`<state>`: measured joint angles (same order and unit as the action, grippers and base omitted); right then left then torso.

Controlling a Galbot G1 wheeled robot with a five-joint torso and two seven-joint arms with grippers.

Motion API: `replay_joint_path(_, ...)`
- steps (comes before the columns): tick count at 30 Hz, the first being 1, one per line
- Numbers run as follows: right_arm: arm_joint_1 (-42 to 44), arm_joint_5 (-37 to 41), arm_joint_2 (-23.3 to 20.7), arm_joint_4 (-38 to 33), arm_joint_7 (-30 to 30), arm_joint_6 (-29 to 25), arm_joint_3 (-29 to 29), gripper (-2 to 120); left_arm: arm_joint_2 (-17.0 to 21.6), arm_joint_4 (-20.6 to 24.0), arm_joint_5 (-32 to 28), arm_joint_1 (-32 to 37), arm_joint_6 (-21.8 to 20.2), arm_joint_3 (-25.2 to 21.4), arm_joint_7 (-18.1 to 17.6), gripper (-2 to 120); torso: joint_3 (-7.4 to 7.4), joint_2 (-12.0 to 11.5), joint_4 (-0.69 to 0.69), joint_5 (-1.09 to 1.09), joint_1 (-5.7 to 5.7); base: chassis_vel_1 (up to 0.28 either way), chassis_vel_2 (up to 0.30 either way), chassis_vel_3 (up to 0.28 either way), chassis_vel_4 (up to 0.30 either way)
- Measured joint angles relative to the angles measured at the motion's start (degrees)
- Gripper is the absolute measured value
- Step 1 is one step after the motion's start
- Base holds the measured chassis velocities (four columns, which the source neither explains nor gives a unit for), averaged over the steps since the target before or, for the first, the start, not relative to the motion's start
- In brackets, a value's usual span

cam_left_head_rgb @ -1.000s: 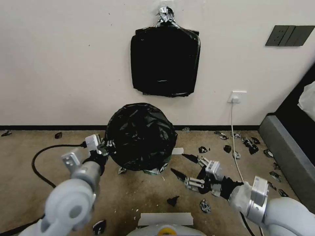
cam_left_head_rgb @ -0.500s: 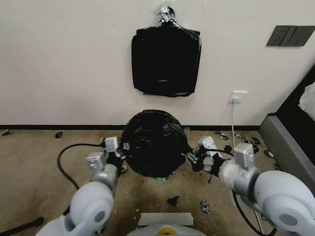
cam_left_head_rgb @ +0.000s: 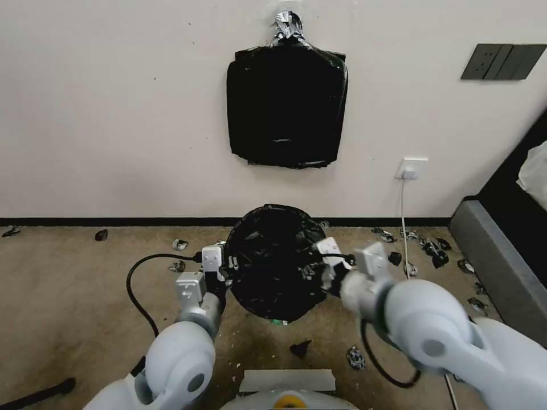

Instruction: Place a trash bag onto the trash bin.

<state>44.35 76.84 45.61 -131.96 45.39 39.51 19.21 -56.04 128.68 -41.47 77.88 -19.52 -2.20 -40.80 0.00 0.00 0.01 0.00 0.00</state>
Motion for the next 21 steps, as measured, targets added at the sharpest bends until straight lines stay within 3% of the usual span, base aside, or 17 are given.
replay_joint_path(8,-8.7,1.2,11.2,8.9,9.0,1.7,9.9,0,-0.6,1.3,1.4,2.9,-0.6,-2.2,0.2,4,0.00,0.0,0.01,-0.02,0.00,0.000,0.000,0.000,0.000)
replay_joint_path(12,-10.6,1.5,14.3,11.5,10.7,1.9,11.9,0,-0.9,1.6,1.8,3.3,-0.9,-2.6,0.2,4,0.00,0.0,0.01,-0.03,0.00,0.000,0.000,0.000,0.000)
replay_joint_path(13,-12.9,1.8,17.1,14.2,12.1,1.9,14.1,0,-1.4,2.1,2.3,3.8,-1.0,-3.2,0.2,4,0.00,0.0,0.00,-0.03,0.00,0.000,0.000,0.000,0.000)
replay_joint_path(21,-15.4,1.6,20.9,21.5,15.3,1.9,17.8,0,-2.0,3.3,2.6,4.9,-1.0,-4.3,0.3,4,0.00,0.0,0.00,-0.01,0.00,0.000,0.000,0.000,0.000)
